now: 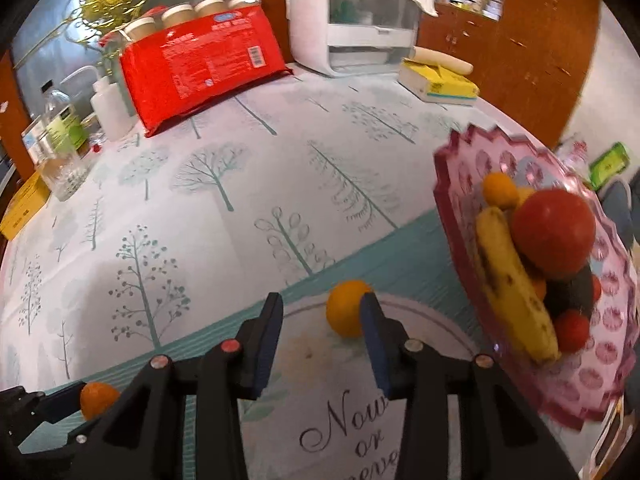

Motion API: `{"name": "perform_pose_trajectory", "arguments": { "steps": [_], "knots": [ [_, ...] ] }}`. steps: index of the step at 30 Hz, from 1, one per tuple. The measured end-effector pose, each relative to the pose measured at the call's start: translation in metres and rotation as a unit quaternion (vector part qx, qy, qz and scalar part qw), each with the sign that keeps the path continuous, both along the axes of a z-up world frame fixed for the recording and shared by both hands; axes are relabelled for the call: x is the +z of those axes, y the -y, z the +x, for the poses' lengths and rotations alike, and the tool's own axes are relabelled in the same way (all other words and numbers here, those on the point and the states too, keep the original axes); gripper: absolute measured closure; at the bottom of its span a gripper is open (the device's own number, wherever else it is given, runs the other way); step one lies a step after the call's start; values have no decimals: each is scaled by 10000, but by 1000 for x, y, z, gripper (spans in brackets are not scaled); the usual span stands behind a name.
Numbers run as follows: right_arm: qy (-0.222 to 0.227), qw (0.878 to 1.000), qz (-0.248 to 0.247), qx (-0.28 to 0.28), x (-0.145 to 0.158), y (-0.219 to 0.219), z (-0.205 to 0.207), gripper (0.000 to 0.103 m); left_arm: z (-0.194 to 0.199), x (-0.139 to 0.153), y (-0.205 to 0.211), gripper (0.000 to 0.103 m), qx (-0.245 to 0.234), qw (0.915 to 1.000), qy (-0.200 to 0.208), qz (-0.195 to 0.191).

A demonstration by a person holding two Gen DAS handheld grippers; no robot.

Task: Organize fruits
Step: 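Grasp an orange with the left gripper while the right gripper grasps the last orange, then carry both oranges over the pink bowl with both grippers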

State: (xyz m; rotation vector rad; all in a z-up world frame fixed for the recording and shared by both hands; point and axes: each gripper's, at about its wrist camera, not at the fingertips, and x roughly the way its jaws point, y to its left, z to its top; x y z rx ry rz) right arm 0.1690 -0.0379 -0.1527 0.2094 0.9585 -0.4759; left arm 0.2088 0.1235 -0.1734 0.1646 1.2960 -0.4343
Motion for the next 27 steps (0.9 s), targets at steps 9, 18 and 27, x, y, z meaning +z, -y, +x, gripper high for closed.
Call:
{"name": "perform_pose_trajectory", "arguments": {
  "steps": [9, 18, 27],
  "knots": [
    [71, 9978, -389, -541, 4, -6, -4, 62, 2, 0, 1, 63, -44, 10000, -26, 70],
    [-185, 9962, 0, -848, -17, 17, -3, 63, 5, -2, 9, 63, -86, 9999, -37, 104],
    [-140, 9971, 391, -633, -25, 26, -1, 72, 7, 6, 15, 63, -60, 9999, 85, 134]
  ]
}}
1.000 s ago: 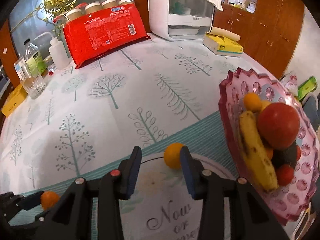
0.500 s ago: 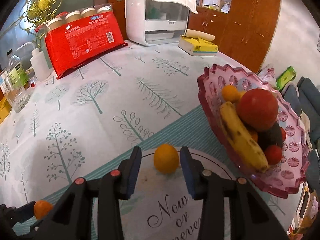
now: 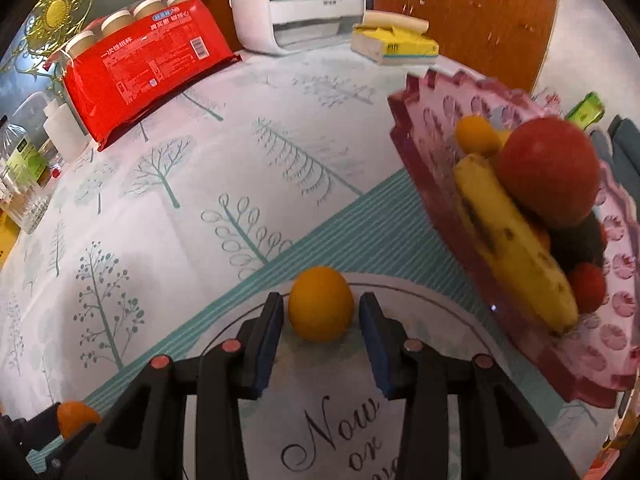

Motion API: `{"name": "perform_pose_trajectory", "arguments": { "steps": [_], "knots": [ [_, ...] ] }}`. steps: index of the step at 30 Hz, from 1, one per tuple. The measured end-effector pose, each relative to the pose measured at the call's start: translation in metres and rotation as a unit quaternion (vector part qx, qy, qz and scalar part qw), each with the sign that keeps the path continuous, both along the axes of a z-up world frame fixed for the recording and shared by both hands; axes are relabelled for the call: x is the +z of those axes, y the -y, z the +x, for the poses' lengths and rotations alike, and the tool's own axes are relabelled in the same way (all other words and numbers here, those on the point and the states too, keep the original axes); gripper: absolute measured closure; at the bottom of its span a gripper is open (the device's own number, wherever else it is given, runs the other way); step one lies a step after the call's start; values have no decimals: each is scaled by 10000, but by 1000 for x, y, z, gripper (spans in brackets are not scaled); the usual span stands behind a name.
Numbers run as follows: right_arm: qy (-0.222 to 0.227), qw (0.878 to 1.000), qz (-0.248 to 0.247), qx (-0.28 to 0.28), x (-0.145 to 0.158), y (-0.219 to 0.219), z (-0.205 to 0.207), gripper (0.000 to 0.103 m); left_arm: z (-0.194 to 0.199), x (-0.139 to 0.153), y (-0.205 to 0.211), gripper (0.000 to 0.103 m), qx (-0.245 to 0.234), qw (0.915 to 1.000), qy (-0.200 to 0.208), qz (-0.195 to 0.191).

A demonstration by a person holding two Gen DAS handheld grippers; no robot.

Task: Organize fruits
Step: 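Carry both oranges over the pink bowl with both grippers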

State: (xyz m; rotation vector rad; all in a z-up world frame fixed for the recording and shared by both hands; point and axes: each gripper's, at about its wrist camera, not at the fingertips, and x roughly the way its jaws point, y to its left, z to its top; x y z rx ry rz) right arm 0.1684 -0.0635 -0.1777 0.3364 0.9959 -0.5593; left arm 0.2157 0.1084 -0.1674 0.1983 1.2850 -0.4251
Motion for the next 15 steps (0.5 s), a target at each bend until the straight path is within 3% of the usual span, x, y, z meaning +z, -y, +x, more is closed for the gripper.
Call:
{"name": "perform_pose_trajectory", "arguments": {
  "steps": [7, 15],
  "knots": [
    [191, 9988, 127, 438, 18, -8, -13, 73, -4, 18, -2, 63, 100, 9998, 165, 24],
    [1065, 9895, 131, 971, 95, -9, -65, 73, -22, 58, 14, 63, 14, 9988, 311, -389]
  ]
}}
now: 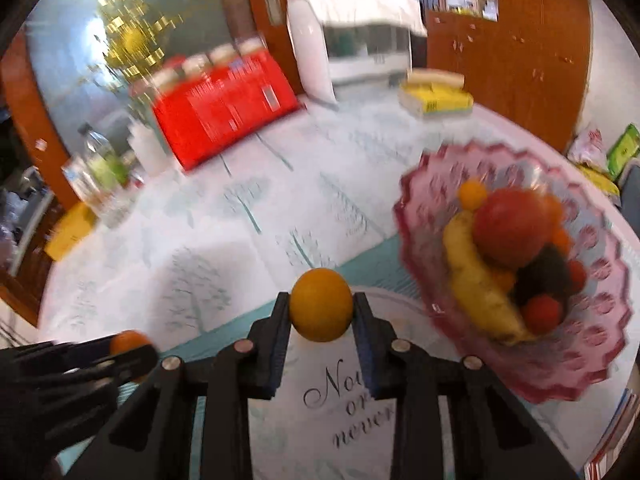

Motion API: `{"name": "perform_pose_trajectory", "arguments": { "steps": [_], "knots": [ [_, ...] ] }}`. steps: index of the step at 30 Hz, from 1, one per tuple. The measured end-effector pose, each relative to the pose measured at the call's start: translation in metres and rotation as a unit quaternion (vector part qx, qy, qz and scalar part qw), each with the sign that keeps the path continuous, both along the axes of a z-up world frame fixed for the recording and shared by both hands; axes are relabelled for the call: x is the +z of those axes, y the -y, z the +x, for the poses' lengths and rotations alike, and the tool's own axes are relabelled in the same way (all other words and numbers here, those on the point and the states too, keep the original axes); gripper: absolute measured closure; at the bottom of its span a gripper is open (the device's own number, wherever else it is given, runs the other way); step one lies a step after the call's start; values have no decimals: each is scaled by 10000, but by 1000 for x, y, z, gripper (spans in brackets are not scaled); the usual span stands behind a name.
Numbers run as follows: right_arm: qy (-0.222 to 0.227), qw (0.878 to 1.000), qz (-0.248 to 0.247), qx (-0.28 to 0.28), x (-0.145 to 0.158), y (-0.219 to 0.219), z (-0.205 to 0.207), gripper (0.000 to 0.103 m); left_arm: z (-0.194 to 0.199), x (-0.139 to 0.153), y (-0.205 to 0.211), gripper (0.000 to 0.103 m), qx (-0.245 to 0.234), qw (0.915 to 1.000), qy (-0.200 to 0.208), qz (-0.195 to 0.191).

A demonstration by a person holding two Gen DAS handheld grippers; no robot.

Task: Organize fruits
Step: 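Carry both oranges over the pink bowl with both grippers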

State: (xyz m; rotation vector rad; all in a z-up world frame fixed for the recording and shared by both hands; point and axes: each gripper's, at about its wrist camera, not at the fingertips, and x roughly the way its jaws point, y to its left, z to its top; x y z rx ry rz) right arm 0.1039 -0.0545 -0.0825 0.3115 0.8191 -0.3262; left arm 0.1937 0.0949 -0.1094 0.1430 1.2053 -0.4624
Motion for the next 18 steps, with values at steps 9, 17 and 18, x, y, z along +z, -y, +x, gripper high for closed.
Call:
{"name": "perform_pose_trajectory", "arguments": {
  "steps": [9, 17, 18],
  "knots": [
    [432, 9984, -204, -288, 71, 53, -61, 73, -42, 57, 64, 63, -607, 9962, 222, -588],
    [439, 9968, -297, -597, 97, 121, -111, 72, -85, 84, 141, 63, -1040, 9903, 363, -851],
    [416, 9970, -271, -590, 98, 131, -115, 72, -90, 85, 150, 63, -1065, 9902, 363, -827]
  ]
}}
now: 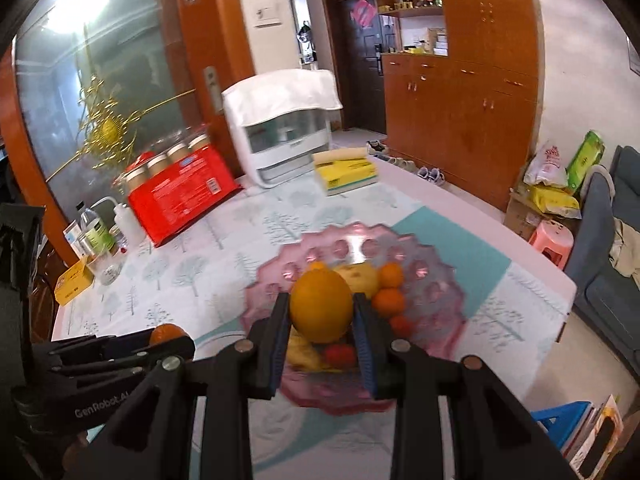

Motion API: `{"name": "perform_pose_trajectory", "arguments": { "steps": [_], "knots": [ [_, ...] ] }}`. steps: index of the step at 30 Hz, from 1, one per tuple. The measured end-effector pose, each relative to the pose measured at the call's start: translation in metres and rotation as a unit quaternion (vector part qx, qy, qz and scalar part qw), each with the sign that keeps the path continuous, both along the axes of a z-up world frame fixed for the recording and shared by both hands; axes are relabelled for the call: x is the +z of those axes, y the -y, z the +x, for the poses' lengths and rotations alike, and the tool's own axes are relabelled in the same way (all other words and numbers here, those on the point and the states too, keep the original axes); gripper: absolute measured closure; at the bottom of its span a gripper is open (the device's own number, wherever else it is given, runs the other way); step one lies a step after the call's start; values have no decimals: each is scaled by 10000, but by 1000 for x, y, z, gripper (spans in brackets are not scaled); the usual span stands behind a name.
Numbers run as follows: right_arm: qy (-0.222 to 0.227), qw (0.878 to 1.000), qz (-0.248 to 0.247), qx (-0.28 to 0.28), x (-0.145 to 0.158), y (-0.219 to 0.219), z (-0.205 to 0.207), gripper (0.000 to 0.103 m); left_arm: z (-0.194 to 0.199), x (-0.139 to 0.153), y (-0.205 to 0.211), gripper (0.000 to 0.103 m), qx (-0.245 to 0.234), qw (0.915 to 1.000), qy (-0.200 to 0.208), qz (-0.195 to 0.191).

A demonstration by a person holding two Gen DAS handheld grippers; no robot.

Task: Organize fruits
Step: 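Carry both oranges over the pink bowl with both grippers, then lower the oranges onto the fruit in the bowl and open both grippers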

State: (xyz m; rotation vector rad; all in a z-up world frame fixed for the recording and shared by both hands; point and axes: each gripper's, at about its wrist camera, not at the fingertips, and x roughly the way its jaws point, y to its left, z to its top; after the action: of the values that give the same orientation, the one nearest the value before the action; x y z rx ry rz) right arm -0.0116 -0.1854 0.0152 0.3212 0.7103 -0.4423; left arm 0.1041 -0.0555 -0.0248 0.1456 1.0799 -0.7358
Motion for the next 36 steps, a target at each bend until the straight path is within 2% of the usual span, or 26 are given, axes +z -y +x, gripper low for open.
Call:
{"name": "perform_pose_trajectory", "arguments": {
  "steps": [7, 14, 19, 24, 36],
  "knots": [
    [-378, 9991, 53, 209, -10, 58, -13, 72, -29, -14, 68, 63, -80, 9995, -60, 304],
    [-796, 9956, 227, 438, -37, 115, -13, 72, -44, -33, 120, 63, 54, 9991, -74, 422],
    [-969, 9932, 269, 590, -54, 138, -6, 72, -46, -49, 133, 63, 304, 9979, -184, 534],
    [-1128, 9893, 342, 865, -70, 148, 6, 72, -44, -62, 139, 63, 654, 9942, -47, 858],
    [-1433, 9788, 513, 1368, -95, 148, 33, 72, -36, -76, 136, 63, 1054, 9897, -93, 969]
  ]
}}
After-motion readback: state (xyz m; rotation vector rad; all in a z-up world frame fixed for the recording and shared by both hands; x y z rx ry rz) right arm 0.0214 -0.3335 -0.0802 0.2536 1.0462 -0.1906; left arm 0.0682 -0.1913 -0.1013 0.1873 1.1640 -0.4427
